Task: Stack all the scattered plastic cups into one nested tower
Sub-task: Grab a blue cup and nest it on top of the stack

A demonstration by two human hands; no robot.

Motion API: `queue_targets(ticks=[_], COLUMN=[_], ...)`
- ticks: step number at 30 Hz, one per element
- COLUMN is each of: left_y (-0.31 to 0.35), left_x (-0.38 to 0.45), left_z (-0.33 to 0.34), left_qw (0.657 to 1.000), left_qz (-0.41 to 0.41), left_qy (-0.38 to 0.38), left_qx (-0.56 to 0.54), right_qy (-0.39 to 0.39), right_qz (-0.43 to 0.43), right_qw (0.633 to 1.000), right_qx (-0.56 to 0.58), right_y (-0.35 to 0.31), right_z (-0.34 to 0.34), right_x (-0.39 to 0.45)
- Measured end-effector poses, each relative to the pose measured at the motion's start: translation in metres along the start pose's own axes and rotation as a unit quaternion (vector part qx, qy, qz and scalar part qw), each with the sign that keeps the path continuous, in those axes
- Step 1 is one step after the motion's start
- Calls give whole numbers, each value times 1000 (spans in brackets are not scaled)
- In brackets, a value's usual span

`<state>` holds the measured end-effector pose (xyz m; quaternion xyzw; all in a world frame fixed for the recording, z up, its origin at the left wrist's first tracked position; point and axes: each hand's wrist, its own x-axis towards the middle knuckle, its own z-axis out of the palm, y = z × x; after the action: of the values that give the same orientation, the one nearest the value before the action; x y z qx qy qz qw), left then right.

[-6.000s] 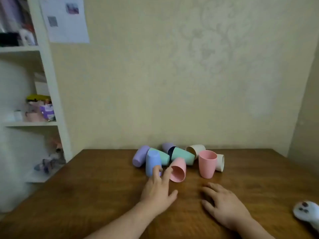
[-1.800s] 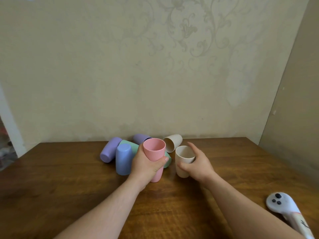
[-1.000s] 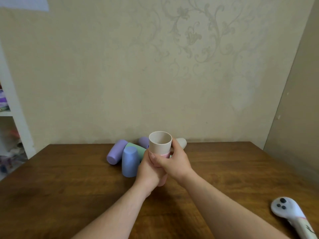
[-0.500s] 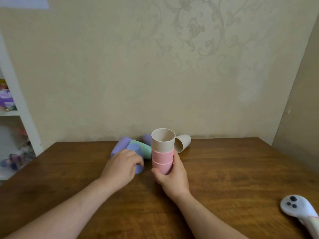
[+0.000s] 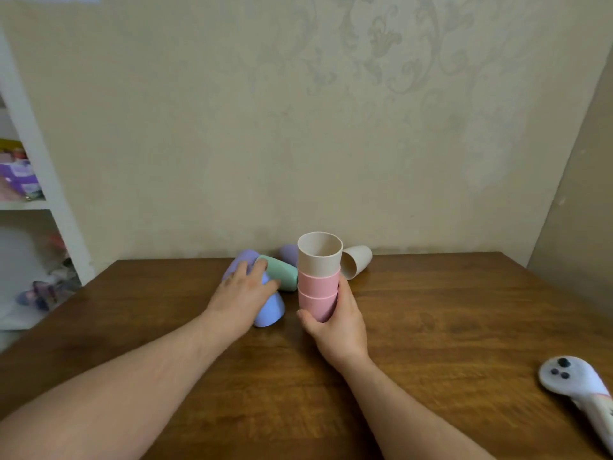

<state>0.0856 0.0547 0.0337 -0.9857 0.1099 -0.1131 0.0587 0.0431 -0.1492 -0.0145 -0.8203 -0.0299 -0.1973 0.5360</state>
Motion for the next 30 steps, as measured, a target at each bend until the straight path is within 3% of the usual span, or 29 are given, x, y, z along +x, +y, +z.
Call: queue_targets(ticks=[1, 4, 7, 11, 14, 16, 18, 20, 24, 27, 30], left_y=[-5, -13, -16, -13, -7, -5, -5, -5, -1, 3, 8], left_x=[-2, -13, -25, -29, -28, -26, -25, -24, -27, -25, -13], left_z=[6, 7, 16, 18, 12, 10, 10, 15, 31, 37, 14], left_qw=[999, 984, 960, 967, 993, 996, 990, 962, 855, 806, 737], left_qz=[-8, -60, -57, -71, -32, -8, -39, -109, -184, -207, -232], left_qy=[28, -12, -71, -120, -62, -17, 11, 24, 9, 28, 107], left_qx=[-35, -169, -263, -212, -95, -87, -133, -248, -485, -554, -626], right_qy=[2, 8, 5, 4, 4, 1, -2, -3, 2, 1, 1], right_qz=[-2, -7, -9, -9, -9, -8, -7, -7, -10, -10, -11], right_qw=[1000, 1000, 1000, 1000, 1000, 1000, 1000, 1000, 1000, 1000, 1000], right_qx=[0, 0, 4, 9, 7, 12, 14, 10, 10, 12, 12], right_y=[-1, -2, -1, 0, 1, 2, 3, 4, 7, 7, 9], right_z=[0, 0, -1, -1, 0, -1, -1, 0, 1, 1, 1], right_x=[0, -2, -2, -3, -3, -2, -2, -1, 0, 0, 1])
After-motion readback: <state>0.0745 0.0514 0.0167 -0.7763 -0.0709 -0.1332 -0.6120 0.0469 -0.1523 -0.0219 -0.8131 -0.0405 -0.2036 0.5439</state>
